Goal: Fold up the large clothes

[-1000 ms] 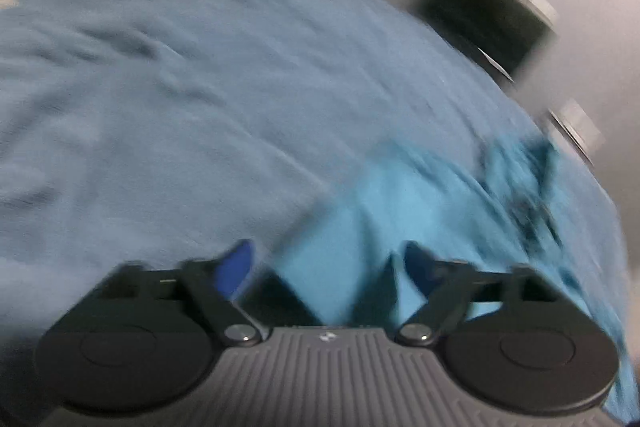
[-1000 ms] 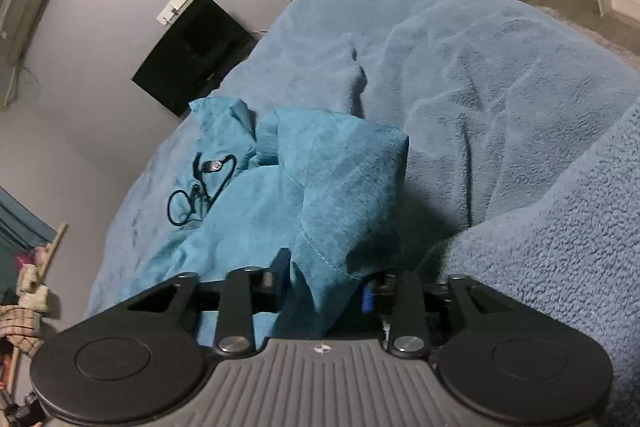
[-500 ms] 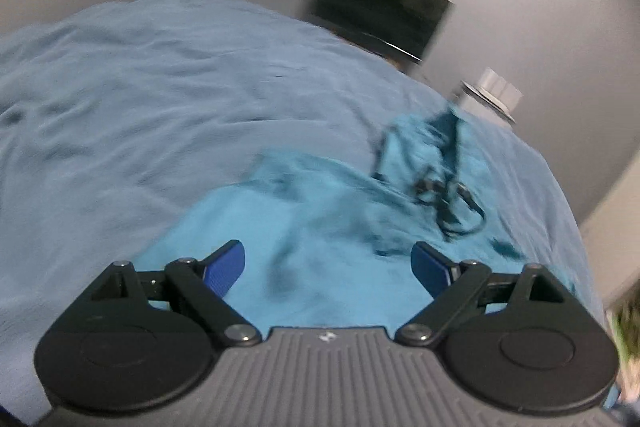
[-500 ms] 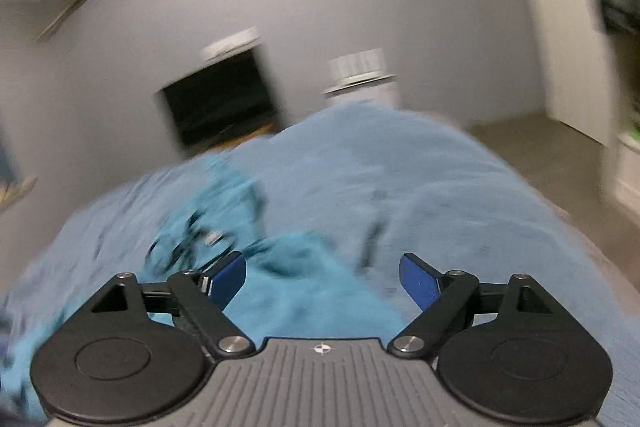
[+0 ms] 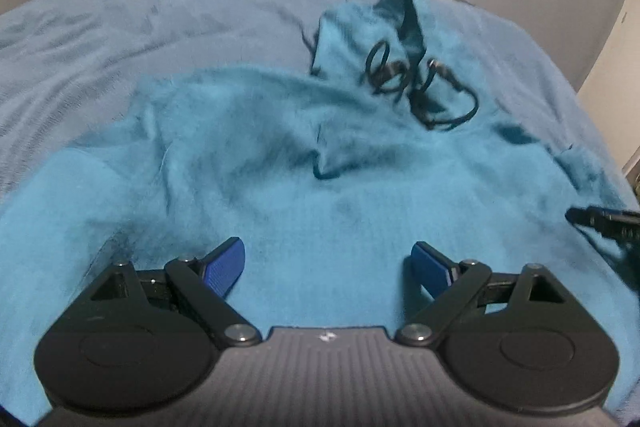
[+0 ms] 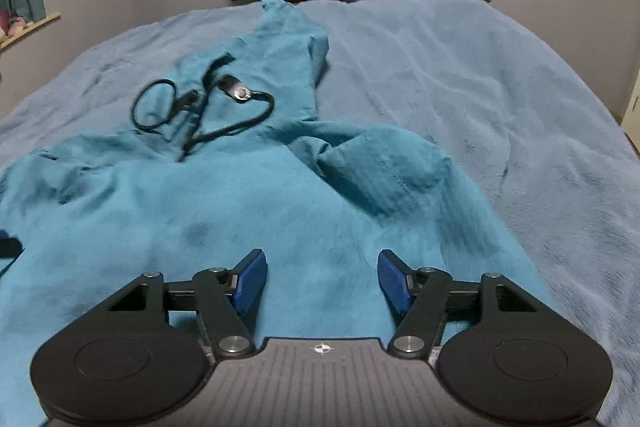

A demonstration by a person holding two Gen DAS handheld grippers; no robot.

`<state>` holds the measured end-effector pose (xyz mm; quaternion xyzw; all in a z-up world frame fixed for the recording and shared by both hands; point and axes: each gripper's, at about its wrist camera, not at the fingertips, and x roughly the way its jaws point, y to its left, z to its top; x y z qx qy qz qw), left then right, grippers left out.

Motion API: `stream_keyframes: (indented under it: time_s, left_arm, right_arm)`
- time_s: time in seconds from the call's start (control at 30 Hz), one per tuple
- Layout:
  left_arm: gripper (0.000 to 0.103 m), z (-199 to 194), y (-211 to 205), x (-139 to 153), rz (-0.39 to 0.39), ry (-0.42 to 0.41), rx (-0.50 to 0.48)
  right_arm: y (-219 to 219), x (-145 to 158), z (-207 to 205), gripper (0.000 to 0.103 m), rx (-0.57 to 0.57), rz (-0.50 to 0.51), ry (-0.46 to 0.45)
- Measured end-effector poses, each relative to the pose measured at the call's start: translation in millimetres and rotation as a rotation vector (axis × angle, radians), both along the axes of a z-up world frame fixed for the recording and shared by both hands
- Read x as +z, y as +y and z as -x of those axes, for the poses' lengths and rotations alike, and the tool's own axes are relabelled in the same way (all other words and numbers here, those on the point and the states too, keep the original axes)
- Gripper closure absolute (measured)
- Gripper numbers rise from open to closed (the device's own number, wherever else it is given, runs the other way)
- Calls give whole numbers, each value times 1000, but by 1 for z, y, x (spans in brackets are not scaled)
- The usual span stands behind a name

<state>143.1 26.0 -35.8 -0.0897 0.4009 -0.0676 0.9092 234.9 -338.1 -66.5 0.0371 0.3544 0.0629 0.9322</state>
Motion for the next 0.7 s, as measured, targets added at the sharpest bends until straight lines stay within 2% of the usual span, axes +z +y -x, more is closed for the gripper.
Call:
stream_keyframes:
  time_s: [0.1,0.17,0.23,0.3,0.43,0.53,0.63,0.7]
  left_arm:
    - [13,-10,-2,-7,-28,30,-23]
    - [13,-9,-5,-3,-30,14,-47]
    - [13,-10,-5,2,-26,-29,-78]
    - [13,-14,-7,0,-30,-51,-89]
    - [12,-23,-15,-20,-55,-23,-102]
    - [7,-23,-18,-27,-66,-37,-113]
    - [3,-23,-21,-34,-81,-48,-112]
    - [0,-23,-24,-39,-97,-46,-121]
  right_arm:
    - [2,-3,-17,40,14,24,23]
    - [4,13,-14,40,34,-11,-20]
    - [3,36,-10,35,73,-72,-88]
    - [2,51,-25,34,81,-85,-120]
    - [-2,57,-92,34,56,-149,-114]
    - [1,51,-148,33,13,-185,-102]
    - [6,39,-201,26,-47,-245,-105]
    - [10,28,-233,24,-95,-287,-95]
